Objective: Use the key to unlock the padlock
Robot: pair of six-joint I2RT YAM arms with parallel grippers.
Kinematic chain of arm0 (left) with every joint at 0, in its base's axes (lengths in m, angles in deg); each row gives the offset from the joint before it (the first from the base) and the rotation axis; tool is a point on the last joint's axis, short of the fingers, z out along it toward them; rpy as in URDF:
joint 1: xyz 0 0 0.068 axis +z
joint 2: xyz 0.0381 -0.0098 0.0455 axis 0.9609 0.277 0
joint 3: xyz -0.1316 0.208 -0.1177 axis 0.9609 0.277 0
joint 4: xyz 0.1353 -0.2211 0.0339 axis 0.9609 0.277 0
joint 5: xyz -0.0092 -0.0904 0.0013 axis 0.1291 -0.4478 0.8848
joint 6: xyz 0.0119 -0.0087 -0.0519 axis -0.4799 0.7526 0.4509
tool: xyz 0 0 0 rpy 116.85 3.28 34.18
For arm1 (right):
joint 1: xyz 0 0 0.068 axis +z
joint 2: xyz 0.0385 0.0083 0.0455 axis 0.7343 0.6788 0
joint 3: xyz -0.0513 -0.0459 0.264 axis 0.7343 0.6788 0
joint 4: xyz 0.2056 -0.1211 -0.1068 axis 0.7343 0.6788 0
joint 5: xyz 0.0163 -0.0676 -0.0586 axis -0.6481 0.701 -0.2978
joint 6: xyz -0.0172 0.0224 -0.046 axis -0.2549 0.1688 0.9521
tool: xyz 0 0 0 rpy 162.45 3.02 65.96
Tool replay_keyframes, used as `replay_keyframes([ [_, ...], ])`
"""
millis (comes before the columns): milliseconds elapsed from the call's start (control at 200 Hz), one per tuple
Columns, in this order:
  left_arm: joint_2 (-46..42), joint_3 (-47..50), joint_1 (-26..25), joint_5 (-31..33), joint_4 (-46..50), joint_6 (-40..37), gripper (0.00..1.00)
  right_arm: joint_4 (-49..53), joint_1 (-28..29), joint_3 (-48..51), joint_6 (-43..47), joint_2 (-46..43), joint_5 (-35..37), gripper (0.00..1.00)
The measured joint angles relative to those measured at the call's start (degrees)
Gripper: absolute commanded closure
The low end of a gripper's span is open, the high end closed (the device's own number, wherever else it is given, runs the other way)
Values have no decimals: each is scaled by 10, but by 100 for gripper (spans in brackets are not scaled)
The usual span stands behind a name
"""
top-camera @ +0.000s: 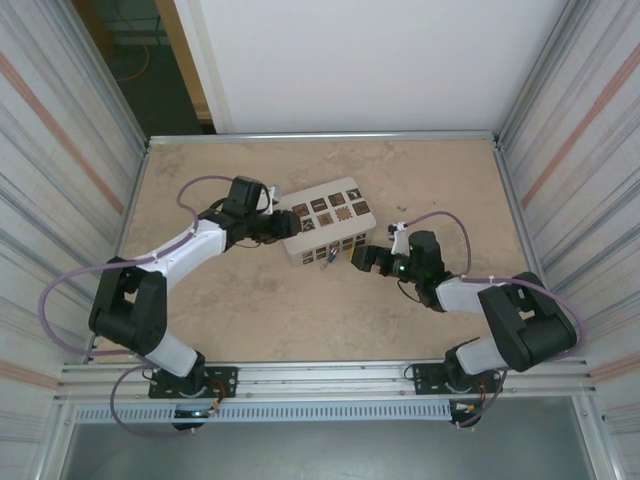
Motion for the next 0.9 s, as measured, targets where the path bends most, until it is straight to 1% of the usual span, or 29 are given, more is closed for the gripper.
replay_keyframes([
  [35,4,0,0,-2,-1,2,58,-6,4,-2,0,8,0,0],
  [80,9,0,0,-2,-1,2,58,-16,9,-7,0,19,0,1],
  [406,29,-2,0,-8,-4,4,59,-81,35,-33,10,89,-2,17],
  [526,35,-7,0,-10,-4,4,58,-94,44,-46,11,111,-2,25],
  [852,37,-9,0,-12,-4,4,59,-131,53,-67,15,162,-2,38],
  [902,37,-9,0,-12,-4,4,59,-138,54,-70,15,170,-2,38],
])
